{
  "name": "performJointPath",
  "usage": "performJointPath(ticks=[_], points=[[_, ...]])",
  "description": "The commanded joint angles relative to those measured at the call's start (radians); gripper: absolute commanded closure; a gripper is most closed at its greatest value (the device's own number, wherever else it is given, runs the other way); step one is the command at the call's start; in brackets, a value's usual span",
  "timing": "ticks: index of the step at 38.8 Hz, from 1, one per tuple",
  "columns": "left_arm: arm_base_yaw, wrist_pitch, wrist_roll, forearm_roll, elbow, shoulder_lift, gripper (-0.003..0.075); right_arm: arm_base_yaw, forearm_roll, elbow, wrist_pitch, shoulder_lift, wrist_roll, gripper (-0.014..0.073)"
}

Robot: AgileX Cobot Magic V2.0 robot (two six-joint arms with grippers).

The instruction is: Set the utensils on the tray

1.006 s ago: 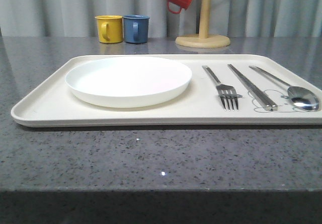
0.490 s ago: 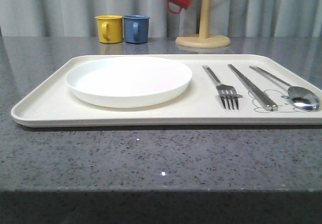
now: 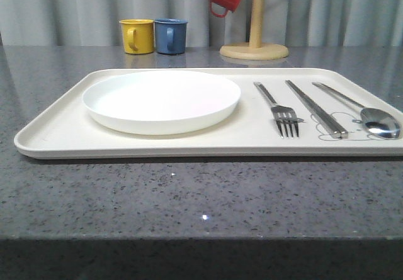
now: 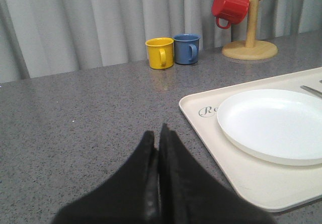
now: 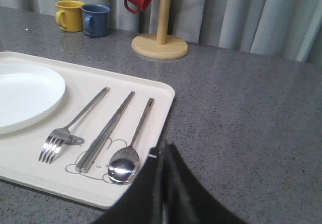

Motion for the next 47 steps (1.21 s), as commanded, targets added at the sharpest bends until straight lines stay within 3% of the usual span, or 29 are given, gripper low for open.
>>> performJointPath(ticks=[1, 8, 15, 23, 47], points=[[0.002, -0.089, -0.01, -0.011, -0.027, 0.01, 0.0738, -0.005, -0.016, -0.024, -0.086, 0.013, -0.007, 0.0662], [0.03, -0.109, -0.01, 0.0, 0.024, -0.037, 0.0738, -0.005, -0.016, -0.024, -0.086, 0.013, -0.007, 0.0662], [0.12, -0.14, -0.011, 0.0, 0.204, -0.194, 0.0738, -0.005, -0.016, -0.024, -0.086, 0.013, -0.007, 0.0662], [0.163, -0.299, -0.011, -0.013, 0.373, -0.189, 0.0738, -0.005, -0.016, -0.024, -0.087, 0.013, -0.007, 0.0662], [0.173, -0.283, -0.011, -0.015, 0.37, -0.189, 0.0738, -0.005, -0.016, -0.024, -0.087, 0.013, -0.007, 0.0662]])
